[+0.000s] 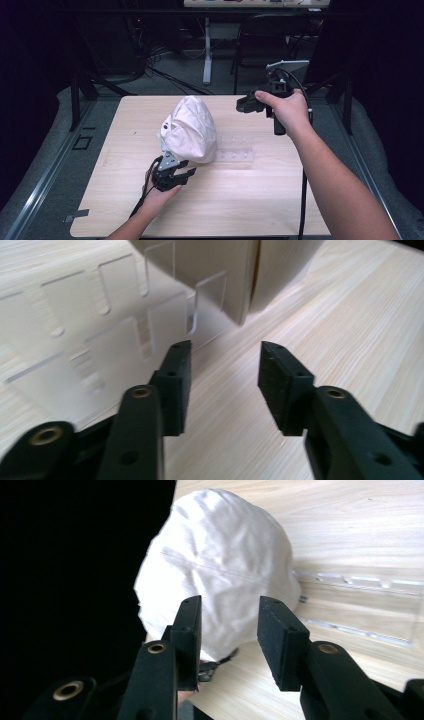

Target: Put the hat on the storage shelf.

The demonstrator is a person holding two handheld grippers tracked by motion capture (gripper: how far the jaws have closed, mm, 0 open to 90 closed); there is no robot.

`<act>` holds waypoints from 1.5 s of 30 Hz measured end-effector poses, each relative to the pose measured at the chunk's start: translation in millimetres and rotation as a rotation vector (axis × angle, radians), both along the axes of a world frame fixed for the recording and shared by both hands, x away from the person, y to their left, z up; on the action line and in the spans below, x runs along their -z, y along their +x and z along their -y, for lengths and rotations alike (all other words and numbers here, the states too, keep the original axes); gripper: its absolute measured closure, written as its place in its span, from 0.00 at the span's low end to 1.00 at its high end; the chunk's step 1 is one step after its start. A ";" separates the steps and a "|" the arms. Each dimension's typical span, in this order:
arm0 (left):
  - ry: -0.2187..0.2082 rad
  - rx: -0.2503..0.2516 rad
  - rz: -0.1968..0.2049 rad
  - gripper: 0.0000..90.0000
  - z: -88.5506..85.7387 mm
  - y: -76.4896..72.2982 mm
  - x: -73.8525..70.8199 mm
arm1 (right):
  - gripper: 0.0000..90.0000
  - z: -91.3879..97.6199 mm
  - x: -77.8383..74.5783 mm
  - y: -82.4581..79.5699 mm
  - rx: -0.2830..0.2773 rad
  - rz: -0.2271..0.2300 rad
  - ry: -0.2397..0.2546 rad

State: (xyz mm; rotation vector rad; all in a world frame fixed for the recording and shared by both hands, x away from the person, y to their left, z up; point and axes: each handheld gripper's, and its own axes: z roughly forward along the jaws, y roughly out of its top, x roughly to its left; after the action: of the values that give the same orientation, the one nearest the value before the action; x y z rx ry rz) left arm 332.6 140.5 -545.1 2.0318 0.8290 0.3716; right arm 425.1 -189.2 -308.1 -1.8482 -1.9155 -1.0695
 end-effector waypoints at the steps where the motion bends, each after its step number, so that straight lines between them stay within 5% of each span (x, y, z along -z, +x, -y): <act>1: 0.002 0.002 0.004 0.60 -2.2 -0.9 0.1 | 0.68 1.7 1.7 -1.5 -0.006 0.001 -0.010; 6: -0.026 -0.030 0.012 0.54 -16.5 -8.4 -3.9 | 0.66 10.8 12.0 -10.2 0.000 0.007 -0.034; 12: -0.031 -0.082 0.018 0.51 -40.8 -13.2 -8.8 | 0.62 15.0 25.0 -23.7 -0.018 0.068 -0.095; 22: -0.044 -0.204 -0.015 0.50 -81.9 -14.2 1.9 | 0.58 22.6 53.7 -46.6 -0.043 0.109 -0.174; 45: -0.017 -0.188 -0.041 0.50 -76.4 -12.8 15.2 | 0.51 37.5 179.2 -105.3 -0.091 0.232 -0.272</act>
State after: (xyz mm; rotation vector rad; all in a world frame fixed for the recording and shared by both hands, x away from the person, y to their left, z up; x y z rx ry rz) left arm 319.8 216.9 -560.3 1.9569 1.0489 0.4273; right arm 319.8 -226.8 -487.2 -1.8149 -2.3586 -1.0802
